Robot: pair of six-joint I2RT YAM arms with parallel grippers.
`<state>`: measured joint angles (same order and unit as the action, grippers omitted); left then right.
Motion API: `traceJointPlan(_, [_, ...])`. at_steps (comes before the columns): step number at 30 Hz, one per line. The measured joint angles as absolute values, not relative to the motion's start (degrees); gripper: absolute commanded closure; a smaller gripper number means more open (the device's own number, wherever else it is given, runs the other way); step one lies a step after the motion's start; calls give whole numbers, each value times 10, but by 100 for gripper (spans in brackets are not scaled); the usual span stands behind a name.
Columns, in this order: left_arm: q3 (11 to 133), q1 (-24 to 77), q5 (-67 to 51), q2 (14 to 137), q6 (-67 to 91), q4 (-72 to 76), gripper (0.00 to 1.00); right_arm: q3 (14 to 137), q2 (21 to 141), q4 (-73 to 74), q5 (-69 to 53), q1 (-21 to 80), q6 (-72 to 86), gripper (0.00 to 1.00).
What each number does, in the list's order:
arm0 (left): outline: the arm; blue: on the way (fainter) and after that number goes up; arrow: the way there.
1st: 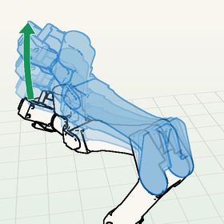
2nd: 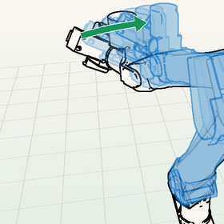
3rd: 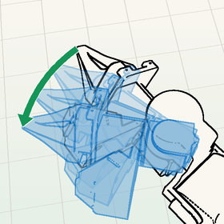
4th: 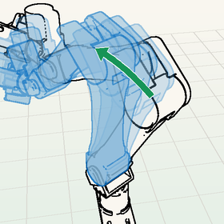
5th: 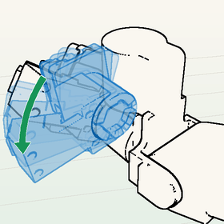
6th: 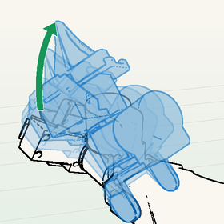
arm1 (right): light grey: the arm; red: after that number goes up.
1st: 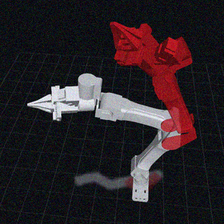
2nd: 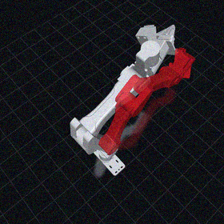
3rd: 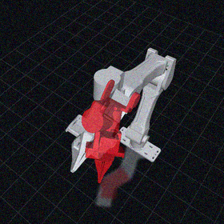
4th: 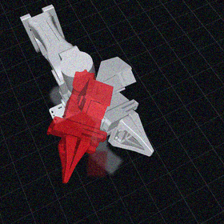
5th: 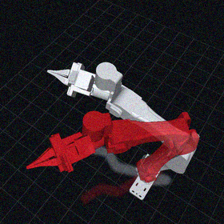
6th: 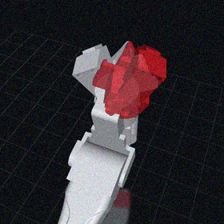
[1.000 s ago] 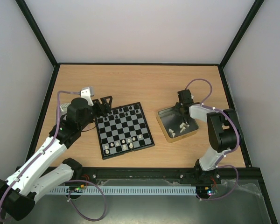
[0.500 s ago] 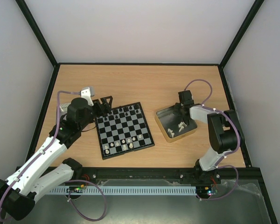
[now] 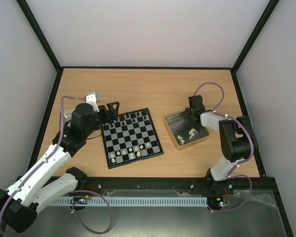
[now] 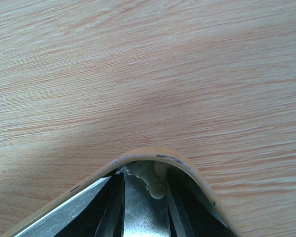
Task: Set up the chess pieces on the board
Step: Pick up the chess piece from the storage box.
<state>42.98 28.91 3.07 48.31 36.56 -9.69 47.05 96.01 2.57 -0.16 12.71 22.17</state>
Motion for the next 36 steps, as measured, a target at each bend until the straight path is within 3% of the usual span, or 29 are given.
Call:
traceJointPlan(5, [430,289,30,485,367,-96,14,470,961,18,0,127,203,80])
traceJointPlan(16, [430,289,25,488,369,-93,14,483,987,9,-15,127,197,98])
traceJointPlan(23, [430,289,18,492,373,-91,14,483,952,50,-33,127,221,98])
traceJointPlan(29, [430,289,0,503,382,-81,14,481,839,101,-116,127,263,98])
traceJointPlan(36, [424,289,-82,530,409,-45,14,452,749,100,-315,164,269,98])
